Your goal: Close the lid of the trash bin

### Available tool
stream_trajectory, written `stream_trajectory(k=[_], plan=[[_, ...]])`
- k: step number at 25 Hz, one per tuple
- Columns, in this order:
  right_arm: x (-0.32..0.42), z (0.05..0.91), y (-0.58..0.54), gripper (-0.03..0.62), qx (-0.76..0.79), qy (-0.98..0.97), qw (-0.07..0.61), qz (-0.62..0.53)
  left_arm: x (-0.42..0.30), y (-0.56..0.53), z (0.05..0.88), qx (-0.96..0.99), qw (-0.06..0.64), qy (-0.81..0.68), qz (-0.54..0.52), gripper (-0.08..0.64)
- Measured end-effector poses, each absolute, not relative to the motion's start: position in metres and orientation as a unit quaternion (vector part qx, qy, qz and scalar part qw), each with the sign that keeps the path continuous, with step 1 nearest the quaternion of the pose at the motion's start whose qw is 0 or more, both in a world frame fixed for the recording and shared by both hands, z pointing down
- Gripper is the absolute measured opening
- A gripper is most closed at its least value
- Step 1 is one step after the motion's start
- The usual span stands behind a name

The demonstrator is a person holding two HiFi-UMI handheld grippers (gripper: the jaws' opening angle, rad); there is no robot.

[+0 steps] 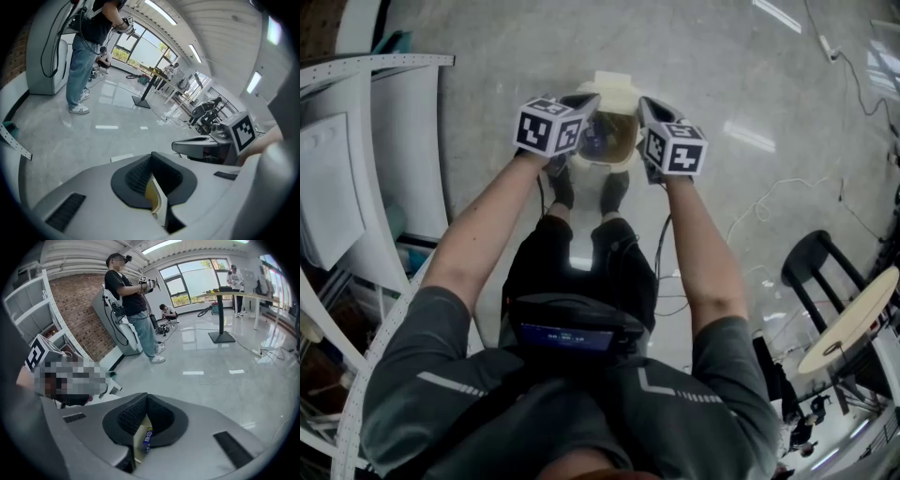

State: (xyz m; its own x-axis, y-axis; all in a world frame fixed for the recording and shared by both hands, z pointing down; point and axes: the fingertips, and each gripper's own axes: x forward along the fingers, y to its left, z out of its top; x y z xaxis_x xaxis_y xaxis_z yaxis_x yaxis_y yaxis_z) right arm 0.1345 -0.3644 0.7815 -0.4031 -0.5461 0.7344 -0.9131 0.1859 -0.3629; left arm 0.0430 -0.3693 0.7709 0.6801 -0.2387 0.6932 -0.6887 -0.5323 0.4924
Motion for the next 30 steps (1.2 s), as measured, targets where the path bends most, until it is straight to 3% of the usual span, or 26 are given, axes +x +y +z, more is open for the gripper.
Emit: stream_trajectory(k=[10,30], plan=[[0.120,0.819,-0.286,0.009,0.461,-0.728,0.280,0.423,0.030,-0.291,0.810,0.805,0.434,-0.258,0.312,-0.002],[0.103,0.916,-0.190,0.009,0.442,-0.681,0.314,0.492,0.006,-0.202,0.919,0.748,0.458,-0.288,0.384,0.000]])
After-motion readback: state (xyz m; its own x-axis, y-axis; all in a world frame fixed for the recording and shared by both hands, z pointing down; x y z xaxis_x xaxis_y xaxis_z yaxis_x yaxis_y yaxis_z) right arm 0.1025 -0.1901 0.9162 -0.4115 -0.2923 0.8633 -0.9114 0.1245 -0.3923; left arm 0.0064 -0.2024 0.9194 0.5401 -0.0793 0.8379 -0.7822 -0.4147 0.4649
